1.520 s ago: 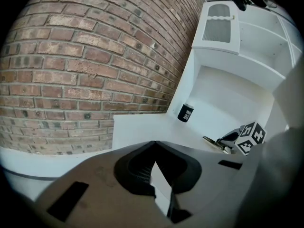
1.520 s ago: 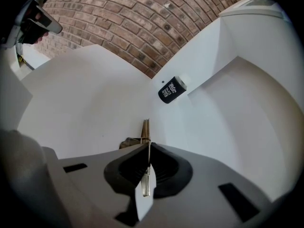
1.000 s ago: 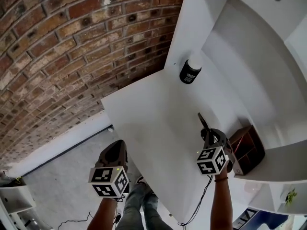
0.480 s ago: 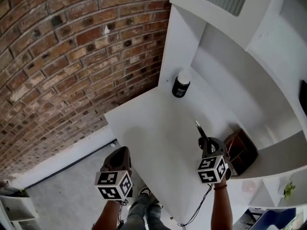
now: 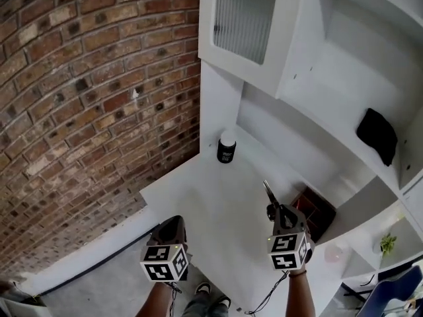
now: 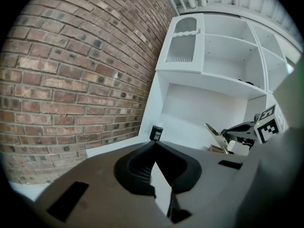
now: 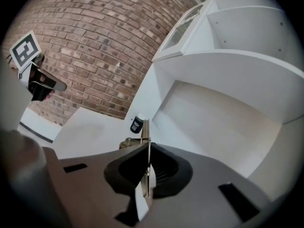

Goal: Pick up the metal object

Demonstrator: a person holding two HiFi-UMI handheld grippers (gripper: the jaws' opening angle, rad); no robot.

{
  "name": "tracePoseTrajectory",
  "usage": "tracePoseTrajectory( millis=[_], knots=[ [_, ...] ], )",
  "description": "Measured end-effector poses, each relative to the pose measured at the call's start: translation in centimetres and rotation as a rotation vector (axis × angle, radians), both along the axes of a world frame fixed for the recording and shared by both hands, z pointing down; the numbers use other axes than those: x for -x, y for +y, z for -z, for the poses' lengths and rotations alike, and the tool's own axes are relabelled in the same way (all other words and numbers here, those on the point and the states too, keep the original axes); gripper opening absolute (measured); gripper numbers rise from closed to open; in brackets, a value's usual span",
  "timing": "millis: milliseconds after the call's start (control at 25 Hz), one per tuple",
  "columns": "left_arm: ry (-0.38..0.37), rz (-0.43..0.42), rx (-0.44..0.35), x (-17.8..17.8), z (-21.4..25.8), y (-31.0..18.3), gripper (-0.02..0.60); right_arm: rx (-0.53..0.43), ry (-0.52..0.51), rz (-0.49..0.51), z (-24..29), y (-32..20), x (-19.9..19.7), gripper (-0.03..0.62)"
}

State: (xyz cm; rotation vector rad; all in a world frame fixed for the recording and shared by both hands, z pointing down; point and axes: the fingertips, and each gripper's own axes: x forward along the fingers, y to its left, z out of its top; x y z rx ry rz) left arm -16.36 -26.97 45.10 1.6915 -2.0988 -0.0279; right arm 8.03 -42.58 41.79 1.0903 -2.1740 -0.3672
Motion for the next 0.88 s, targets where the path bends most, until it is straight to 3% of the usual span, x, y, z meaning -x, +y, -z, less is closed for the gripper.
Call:
tracePoseTrajectory(
  millis=[200,480,880],
  knots=[
    [-0.033,-0.077,-0.049,-2.0,2.8,-2.2,0.005,-0.051,-0.234,-0.106,4.6,2.3,-2.9,0.008],
    [-0.062,-0.219,-0.072,-6.3,4.6,-6.0,0.005,-0.027,-0.593,-0.275,6.8,4.5,-8.5,0.008],
    [-0.099,-0.362,-0.093,-12.2,5.8,-9.5,0.004,-0.054,-0.731,-0.404,6.7,6.5,-14.4,0.008]
  ],
)
